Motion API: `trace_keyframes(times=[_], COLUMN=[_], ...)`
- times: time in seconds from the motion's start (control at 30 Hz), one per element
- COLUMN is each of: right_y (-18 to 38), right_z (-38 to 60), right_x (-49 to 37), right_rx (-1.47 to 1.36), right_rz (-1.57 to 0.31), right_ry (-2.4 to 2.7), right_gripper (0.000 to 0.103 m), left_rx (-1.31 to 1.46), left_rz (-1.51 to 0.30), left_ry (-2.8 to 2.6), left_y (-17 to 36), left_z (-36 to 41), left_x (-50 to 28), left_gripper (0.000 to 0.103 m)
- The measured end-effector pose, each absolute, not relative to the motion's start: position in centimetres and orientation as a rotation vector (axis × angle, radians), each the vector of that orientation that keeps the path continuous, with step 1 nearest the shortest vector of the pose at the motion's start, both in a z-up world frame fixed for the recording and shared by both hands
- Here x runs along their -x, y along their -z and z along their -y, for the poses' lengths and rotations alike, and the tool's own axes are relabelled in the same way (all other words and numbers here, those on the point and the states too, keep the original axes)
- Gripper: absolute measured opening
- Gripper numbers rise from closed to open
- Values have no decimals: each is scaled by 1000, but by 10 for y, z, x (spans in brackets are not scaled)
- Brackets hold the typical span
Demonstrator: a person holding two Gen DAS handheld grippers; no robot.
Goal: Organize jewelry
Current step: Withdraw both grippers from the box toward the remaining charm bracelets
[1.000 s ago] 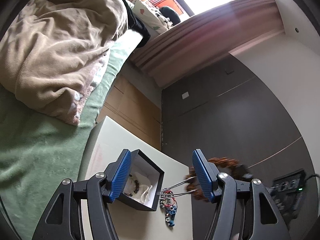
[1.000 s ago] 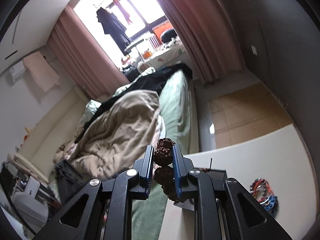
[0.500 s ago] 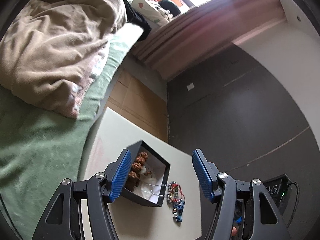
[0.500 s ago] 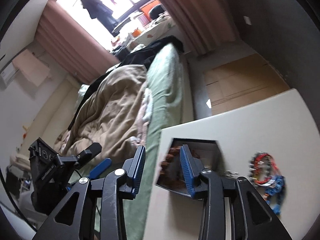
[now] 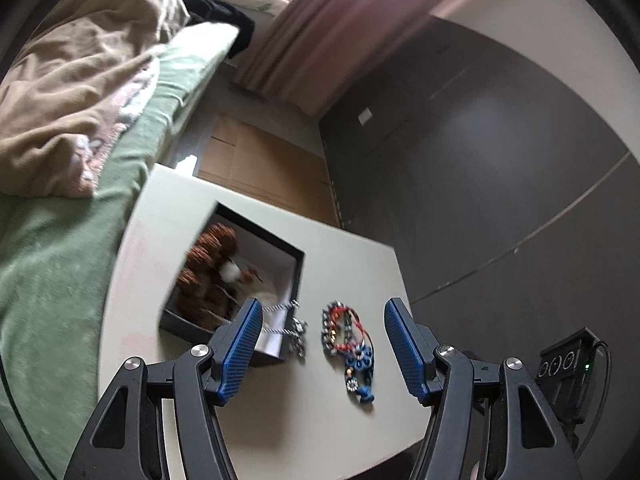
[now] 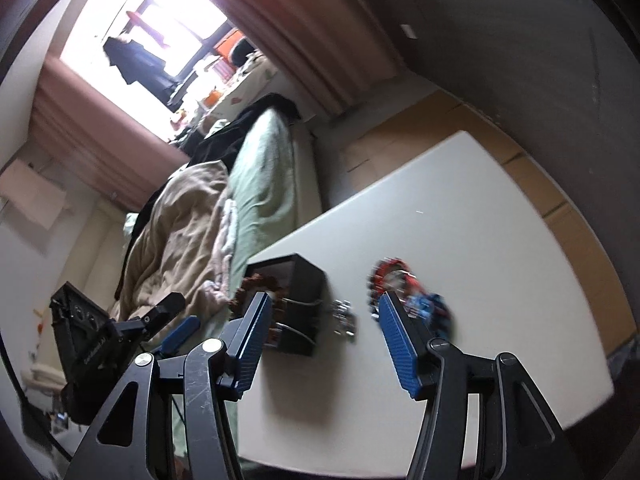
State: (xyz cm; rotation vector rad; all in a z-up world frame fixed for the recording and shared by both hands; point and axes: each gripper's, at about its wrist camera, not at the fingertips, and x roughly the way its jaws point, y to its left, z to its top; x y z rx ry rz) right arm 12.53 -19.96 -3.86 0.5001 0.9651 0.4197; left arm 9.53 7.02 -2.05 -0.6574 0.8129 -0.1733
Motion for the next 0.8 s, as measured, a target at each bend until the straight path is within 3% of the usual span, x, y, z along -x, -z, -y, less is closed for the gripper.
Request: trace_keyframes(times=[0.33, 0.4, 0.47, 0.57, 0.67, 0.8], right_y=[56, 59, 61, 65, 69, 68], right_z=[228, 233, 238, 251, 262, 277], right_x=[-122, -122, -121, -121, -123, -123], right_rx=[-496, -495, -486, -498, -498, -517], right_rz=[-1030, -1044, -1042, -1054, -1058, -1054], right_ry=[-305, -303, -287, -260, -216, -196], right_gripper=[57, 68, 91, 93, 103, 103], left_rx=[505, 479, 459, 464, 452, 431], left_rz=[-852, -857, -867, -876, -883, -894], left_ry=[155, 145, 137, 133, 132, 120], left_y=[35, 38, 43, 49, 54, 64], left_z=[-13, -4, 3, 8, 16, 26], left_x=[-95, -97, -98, -99, -101, -103], left_gripper=[64, 64, 67, 85, 85, 85])
